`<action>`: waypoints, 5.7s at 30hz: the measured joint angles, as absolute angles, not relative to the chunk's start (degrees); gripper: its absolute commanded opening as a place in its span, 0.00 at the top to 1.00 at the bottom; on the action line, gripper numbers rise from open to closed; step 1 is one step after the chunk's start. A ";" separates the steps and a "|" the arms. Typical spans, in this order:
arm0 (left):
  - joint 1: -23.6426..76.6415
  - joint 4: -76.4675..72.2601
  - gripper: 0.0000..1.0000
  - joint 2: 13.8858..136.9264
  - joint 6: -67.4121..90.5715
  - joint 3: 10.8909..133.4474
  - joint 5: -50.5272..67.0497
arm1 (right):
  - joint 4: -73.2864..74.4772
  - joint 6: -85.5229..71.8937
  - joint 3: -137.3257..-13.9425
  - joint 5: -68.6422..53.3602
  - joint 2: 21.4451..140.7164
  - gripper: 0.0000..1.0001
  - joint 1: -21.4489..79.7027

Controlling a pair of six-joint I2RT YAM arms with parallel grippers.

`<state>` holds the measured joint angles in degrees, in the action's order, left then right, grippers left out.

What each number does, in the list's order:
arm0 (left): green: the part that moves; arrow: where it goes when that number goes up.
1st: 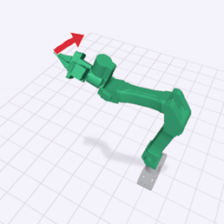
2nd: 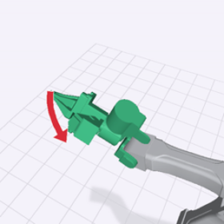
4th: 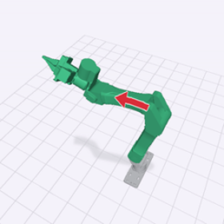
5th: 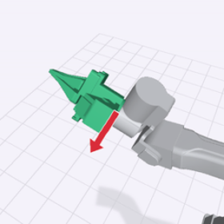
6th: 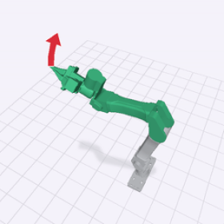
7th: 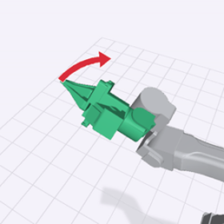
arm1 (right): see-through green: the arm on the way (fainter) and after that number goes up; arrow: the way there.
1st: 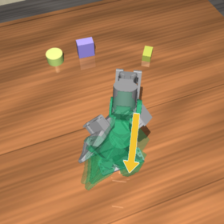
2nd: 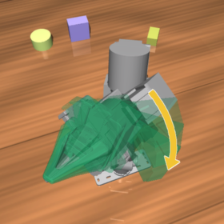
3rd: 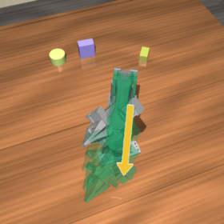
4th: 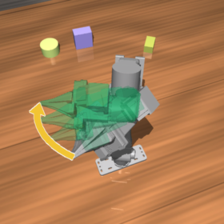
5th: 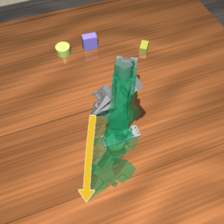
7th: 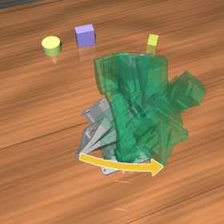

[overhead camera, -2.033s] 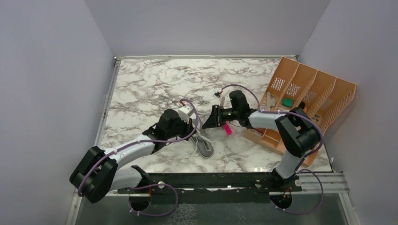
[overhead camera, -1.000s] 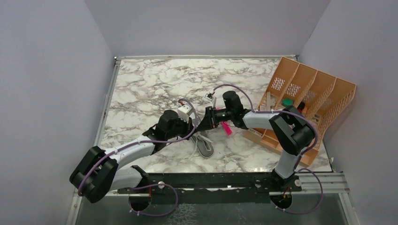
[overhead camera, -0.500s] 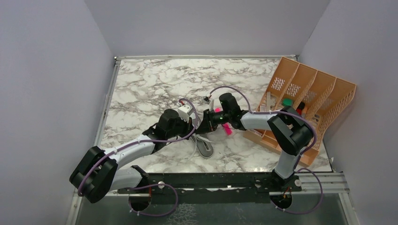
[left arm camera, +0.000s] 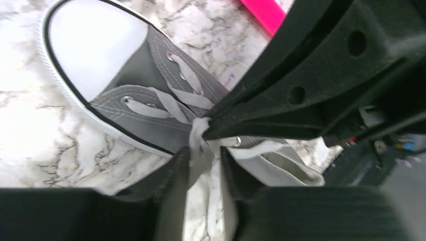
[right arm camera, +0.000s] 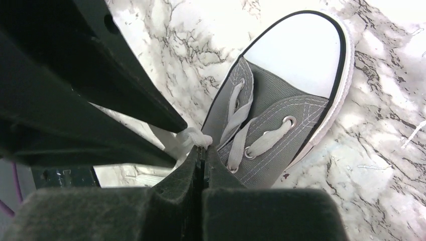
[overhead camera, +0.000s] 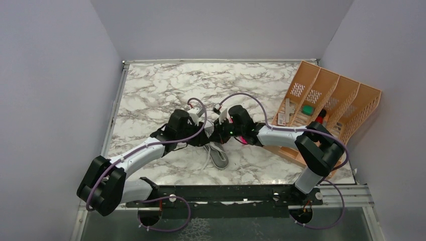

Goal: Tie the shoes

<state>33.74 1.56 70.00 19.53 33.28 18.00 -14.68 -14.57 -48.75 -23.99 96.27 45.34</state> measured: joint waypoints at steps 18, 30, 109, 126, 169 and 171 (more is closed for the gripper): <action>19.57 -9.06 0.58 77.84 23.55 32.71 46.59 | -19.31 -13.13 -45.80 -24.12 95.04 1.00 45.28; 19.20 -12.47 0.65 80.09 20.21 32.10 49.56 | -19.64 -13.47 -45.78 -24.82 95.04 1.00 45.25; 35.77 -15.16 1.00 67.55 20.05 24.51 15.90 | -16.86 -33.61 -47.29 -45.25 96.23 0.68 33.65; 35.77 -15.27 1.00 67.83 20.53 24.51 15.79 | -14.20 -26.41 -50.98 -46.00 102.32 0.68 34.94; 36.05 -14.92 1.00 68.88 20.58 24.64 15.07 | -20.82 -31.59 -51.27 -48.82 104.68 0.54 37.56; 36.36 -14.92 1.00 68.66 20.58 24.64 15.05 | -18.35 -30.81 -51.27 -47.46 102.78 0.53 37.82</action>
